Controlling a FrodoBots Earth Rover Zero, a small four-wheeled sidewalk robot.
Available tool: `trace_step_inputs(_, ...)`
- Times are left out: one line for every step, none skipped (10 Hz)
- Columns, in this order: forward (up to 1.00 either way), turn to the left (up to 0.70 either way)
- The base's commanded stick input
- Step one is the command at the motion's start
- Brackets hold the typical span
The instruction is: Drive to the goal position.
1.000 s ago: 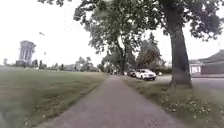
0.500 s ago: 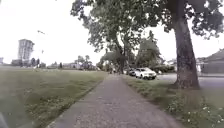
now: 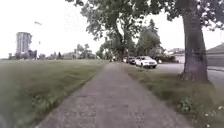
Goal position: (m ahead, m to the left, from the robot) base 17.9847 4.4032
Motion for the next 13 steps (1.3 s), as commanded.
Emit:
trace_step_inputs(0.7,0.0)
trace_step_inputs(0.7,0.0)
trace_step_inputs(0.7,0.0)
trace_step_inputs(0.7,0.0)
trace_step_inputs(0.7,0.0)
trace_step_inputs(0.7,0.0)
trace_step_inputs(0.7,0.0)
trace_step_inputs(0.7,0.0)
trace_step_inputs(0.7,0.0)
trace_step_inputs(0.7,0.0)
trace_step_inputs(0.7,0.0)
trace_step_inputs(0.7,0.0)
trace_step_inputs(0.7,0.0)
